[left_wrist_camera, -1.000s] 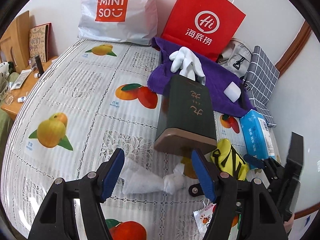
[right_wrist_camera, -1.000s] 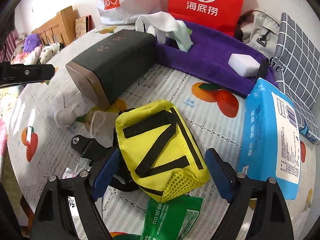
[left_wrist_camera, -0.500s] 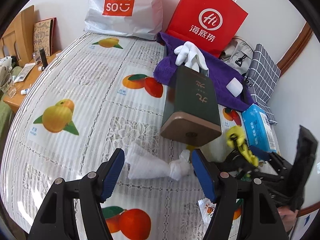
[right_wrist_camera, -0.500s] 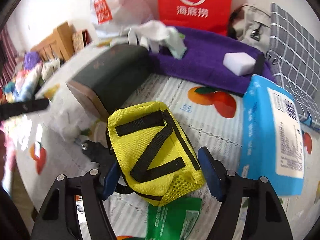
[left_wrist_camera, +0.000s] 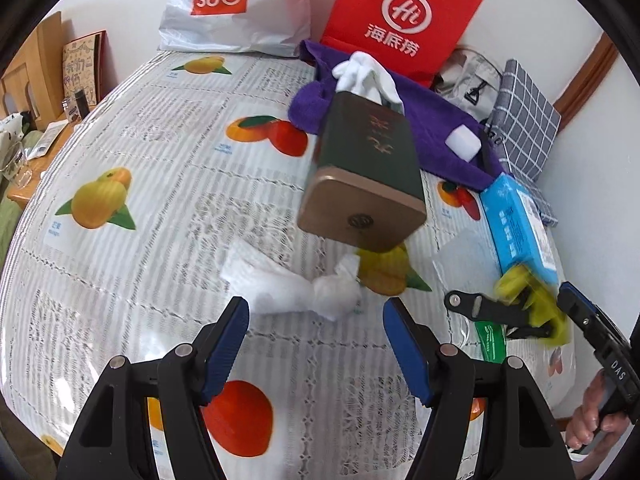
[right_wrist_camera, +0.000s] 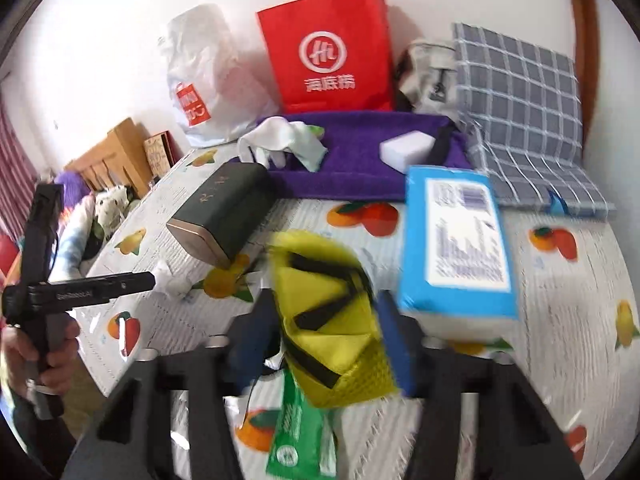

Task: Organize soft objects
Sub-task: 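Grasp the yellow bag with the right gripper while the left gripper reaches toward the white cloth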

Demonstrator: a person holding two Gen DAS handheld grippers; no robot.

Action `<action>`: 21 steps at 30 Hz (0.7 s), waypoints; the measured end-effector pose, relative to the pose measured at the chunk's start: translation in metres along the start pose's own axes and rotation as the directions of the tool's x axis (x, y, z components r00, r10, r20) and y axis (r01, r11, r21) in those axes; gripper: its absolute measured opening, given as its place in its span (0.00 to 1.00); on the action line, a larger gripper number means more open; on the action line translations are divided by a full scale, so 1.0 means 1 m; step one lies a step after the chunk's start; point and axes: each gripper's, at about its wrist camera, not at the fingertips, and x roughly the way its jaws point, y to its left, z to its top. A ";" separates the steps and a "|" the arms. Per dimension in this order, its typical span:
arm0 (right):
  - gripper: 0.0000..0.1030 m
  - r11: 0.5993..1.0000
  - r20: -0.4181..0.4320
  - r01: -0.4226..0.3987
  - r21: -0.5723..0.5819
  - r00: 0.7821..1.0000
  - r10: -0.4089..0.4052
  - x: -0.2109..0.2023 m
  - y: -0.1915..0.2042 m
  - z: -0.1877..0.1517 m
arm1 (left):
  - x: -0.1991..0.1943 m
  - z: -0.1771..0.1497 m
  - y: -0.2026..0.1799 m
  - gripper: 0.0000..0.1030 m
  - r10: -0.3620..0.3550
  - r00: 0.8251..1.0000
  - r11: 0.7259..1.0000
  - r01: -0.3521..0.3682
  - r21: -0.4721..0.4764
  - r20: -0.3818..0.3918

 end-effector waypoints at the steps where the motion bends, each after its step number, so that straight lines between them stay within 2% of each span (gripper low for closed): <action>1: 0.36 1.000 0.001 0.003 0.015 1.000 -0.003 -0.002 -0.005 -0.003 | 0.002 -0.001 -0.002 0.66 0.000 1.000 1.000 0.000 0.005 -0.005; 2: 0.26 1.000 -0.006 0.003 0.023 1.000 -0.003 -0.003 -0.010 -0.007 | 0.004 -0.002 -0.004 0.66 0.001 1.000 1.000 -0.001 0.007 -0.010; 4: 0.14 1.000 -0.034 0.008 0.029 0.999 -0.007 0.000 -0.019 -0.016 | 0.007 -0.004 -0.007 0.66 0.003 1.000 1.000 -0.003 0.009 -0.019; 9: 0.15 0.999 -0.092 0.019 0.047 0.996 -0.014 0.005 -0.033 -0.038 | 0.013 -0.006 -0.011 0.66 0.017 1.000 1.000 -0.017 0.014 -0.027; 10: 0.20 0.999 -0.097 0.019 0.046 0.995 -0.014 0.004 -0.034 -0.042 | 0.013 -0.006 -0.010 0.66 0.019 0.999 1.000 -0.019 0.013 -0.027; 11: 0.36 0.999 -0.109 0.014 0.049 0.994 -0.009 0.005 -0.034 -0.045 | 0.014 -0.006 -0.010 0.66 0.021 0.999 1.000 -0.020 0.011 -0.028; 12: 0.47 0.999 -0.116 0.008 0.051 0.993 -0.002 0.006 -0.034 -0.048 | 0.014 -0.006 -0.010 0.66 0.020 0.999 1.000 -0.019 0.011 -0.027; 13: 0.64 0.999 -0.115 0.004 0.050 0.993 0.001 0.006 -0.033 -0.050 | 0.014 -0.006 -0.011 0.66 0.019 0.999 1.000 -0.019 0.012 -0.027; 14: 0.69 0.999 -0.101 -0.001 0.045 0.995 0.006 0.006 -0.031 -0.054 | 0.014 -0.006 -0.011 0.66 0.020 0.999 1.000 -0.019 0.015 -0.026; 16: 0.71 0.999 -0.089 -0.019 0.030 0.996 0.022 0.006 -0.026 -0.059 | 0.014 -0.006 -0.012 0.66 0.020 1.000 1.000 -0.019 0.021 -0.023; 17: 0.75 0.999 -0.099 -0.031 0.026 0.995 0.033 0.009 -0.023 -0.061 | 0.015 -0.006 -0.012 0.66 0.018 1.000 1.000 -0.018 0.022 -0.023; 19: 0.76 0.999 -0.131 -0.042 0.016 0.990 0.044 0.019 -0.018 -0.066 | 0.016 -0.006 -0.012 0.66 0.017 1.000 1.000 -0.017 0.022 -0.024; 21: 0.76 1.000 -0.143 0.006 -0.013 0.990 -0.008 0.029 -0.013 -0.070 | 0.017 -0.007 -0.012 0.66 0.018 0.999 1.000 -0.018 0.022 -0.027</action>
